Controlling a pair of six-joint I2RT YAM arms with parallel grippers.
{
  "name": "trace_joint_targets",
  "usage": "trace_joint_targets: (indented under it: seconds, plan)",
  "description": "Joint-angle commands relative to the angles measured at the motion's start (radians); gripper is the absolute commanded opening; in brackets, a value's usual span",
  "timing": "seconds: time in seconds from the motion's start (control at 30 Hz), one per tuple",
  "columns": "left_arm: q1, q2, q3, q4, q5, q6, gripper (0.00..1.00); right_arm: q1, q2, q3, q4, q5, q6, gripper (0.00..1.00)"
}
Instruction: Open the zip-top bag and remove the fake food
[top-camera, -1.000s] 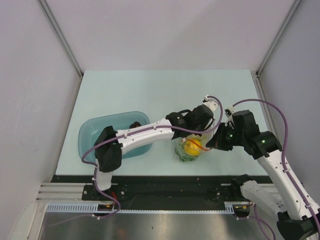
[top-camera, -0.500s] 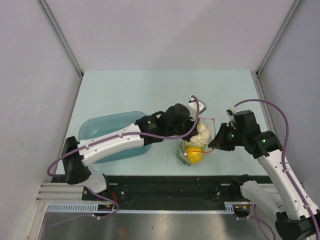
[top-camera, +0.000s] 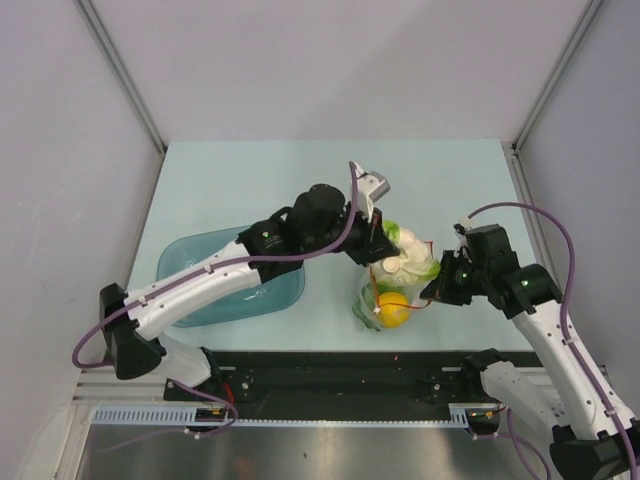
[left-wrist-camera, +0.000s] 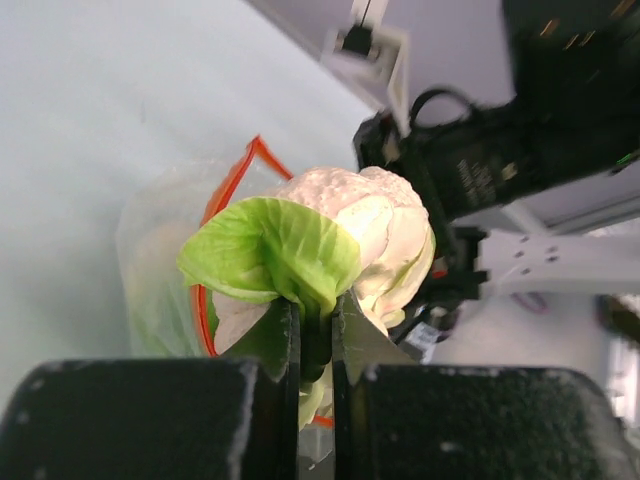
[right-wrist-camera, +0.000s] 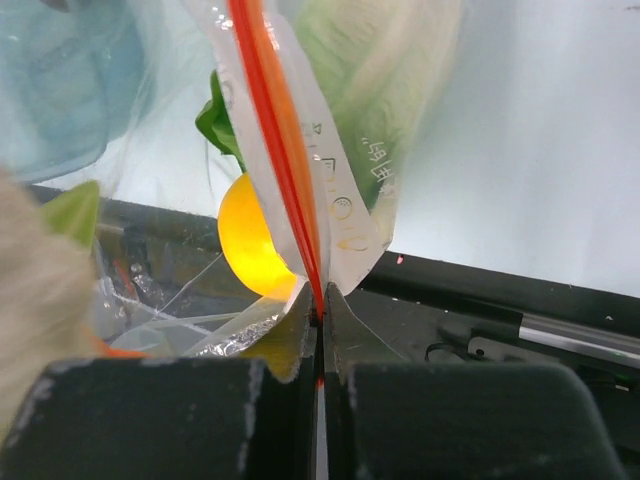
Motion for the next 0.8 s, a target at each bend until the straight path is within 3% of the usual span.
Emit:
trace_joint_targets:
  seconds: [0.0,0.17,0.5,0.67,0.77]
  plan:
    - [0.080,-0.060,0.011,0.221,0.234,-0.183,0.00,-0.004,-0.012,-0.020,0.007,0.025,-0.027,0.00]
    - [0.117,-0.096,-0.030,0.346,0.377,-0.255,0.00,-0.010,0.002,-0.021,0.012,0.030,-0.039,0.00]
    - [0.157,-0.227,0.005,0.258,0.386,-0.061,0.00,-0.013,0.013,-0.048,0.041,-0.002,-0.039,0.00]
    - [0.169,-0.310,0.031,0.125,0.171,0.062,0.00,-0.013,0.029,-0.051,0.049,-0.013,-0.048,0.00]
    - [0.186,-0.371,0.042,0.046,-0.029,0.117,0.00,-0.015,0.039,-0.051,0.056,-0.022,-0.051,0.00]
